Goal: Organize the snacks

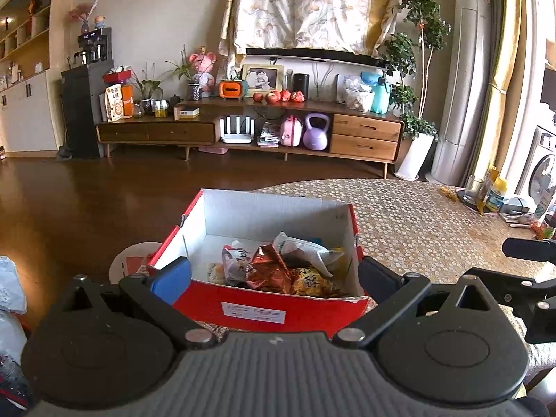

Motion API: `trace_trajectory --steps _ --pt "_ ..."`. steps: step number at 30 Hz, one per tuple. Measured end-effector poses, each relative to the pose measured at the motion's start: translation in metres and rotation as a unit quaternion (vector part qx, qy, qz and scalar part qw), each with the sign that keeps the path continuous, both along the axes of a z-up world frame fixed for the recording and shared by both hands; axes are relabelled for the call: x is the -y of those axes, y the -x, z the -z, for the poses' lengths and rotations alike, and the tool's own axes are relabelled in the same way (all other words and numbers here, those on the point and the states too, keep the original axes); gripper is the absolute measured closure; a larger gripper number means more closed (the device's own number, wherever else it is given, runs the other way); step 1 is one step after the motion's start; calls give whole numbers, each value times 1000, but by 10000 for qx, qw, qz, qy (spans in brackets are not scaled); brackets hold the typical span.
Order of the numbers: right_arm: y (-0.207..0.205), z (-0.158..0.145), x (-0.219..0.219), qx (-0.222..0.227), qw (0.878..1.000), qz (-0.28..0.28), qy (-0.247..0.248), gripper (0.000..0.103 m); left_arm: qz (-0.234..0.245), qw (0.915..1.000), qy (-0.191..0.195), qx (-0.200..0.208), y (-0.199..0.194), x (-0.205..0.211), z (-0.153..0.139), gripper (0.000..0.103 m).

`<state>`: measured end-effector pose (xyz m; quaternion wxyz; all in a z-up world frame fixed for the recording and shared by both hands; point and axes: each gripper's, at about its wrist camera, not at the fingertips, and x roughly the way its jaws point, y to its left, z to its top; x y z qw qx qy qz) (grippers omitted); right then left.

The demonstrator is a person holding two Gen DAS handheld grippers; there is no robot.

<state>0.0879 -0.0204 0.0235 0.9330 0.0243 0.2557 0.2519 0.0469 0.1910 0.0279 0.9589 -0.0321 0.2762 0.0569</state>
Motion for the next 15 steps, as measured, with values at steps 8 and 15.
trace_trajectory --steps 8,15 --pt "-2 0 -7 -44 9999 -108 -45 0 -127 9999 -35 -43 3 -8 0 0" --pt "-2 0 -6 -58 9999 -86 -63 0 -57 9999 28 -131 1 -5 2 0"
